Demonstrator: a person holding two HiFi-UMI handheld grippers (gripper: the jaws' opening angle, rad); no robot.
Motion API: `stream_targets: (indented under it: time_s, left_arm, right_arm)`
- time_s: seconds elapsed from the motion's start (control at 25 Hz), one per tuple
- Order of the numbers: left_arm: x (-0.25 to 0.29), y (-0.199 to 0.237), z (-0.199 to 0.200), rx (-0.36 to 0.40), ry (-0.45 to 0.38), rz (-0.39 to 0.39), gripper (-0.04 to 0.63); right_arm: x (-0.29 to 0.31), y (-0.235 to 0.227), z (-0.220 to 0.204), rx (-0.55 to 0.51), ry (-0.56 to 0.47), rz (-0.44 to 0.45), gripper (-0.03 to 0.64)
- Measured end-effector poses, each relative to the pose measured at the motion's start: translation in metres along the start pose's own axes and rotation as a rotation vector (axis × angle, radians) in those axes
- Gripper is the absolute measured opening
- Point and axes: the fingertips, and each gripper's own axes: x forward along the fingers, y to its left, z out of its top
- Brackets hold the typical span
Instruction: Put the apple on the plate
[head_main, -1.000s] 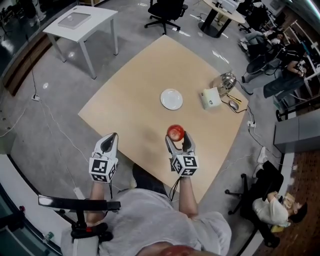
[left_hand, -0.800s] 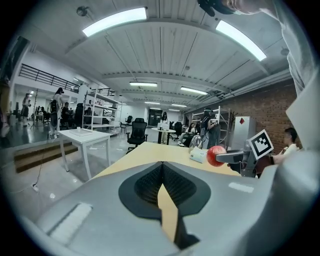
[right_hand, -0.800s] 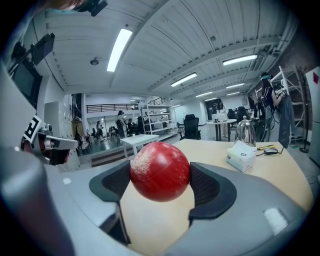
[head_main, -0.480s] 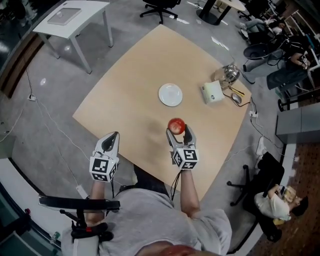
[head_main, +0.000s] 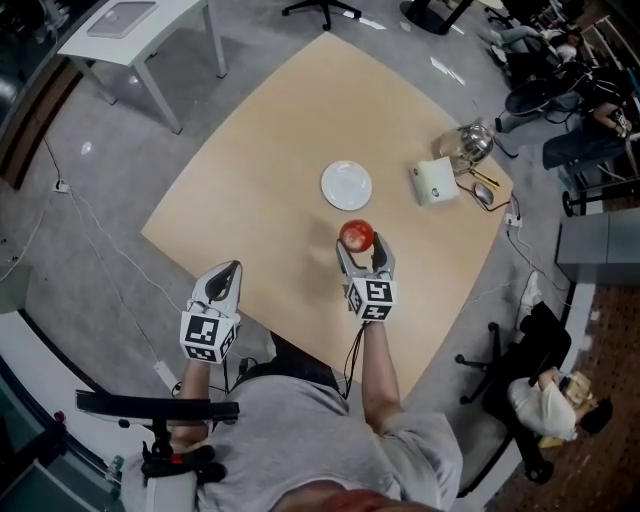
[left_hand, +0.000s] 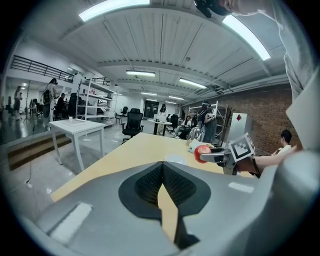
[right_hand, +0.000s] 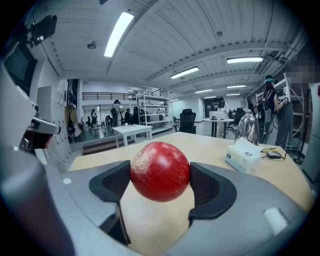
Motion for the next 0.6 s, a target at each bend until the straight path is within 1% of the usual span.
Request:
stream_targets:
  time_s: [0.12,0.4,0.6]
  left_arm:
    - [0.007,0.001,-0.004,-0.001,0.015,-0.003,0.018]
    - [0.012,-0.001,-0.005,0.003,0.041,-0.007,0.018]
    - [0.028,0.01,-0.013,-0.003,0.055,-0.003,0.018]
  right_arm:
    - [0.016,-0.007,0.0,-0.032,0.008,-0.006,0.377]
    - [0.039,-0.023,0.005,-0.019,0.011,-0.017,0.377]
    - [0.07,-0.032,-0.005,-0.034,0.031,-0.016,0.377]
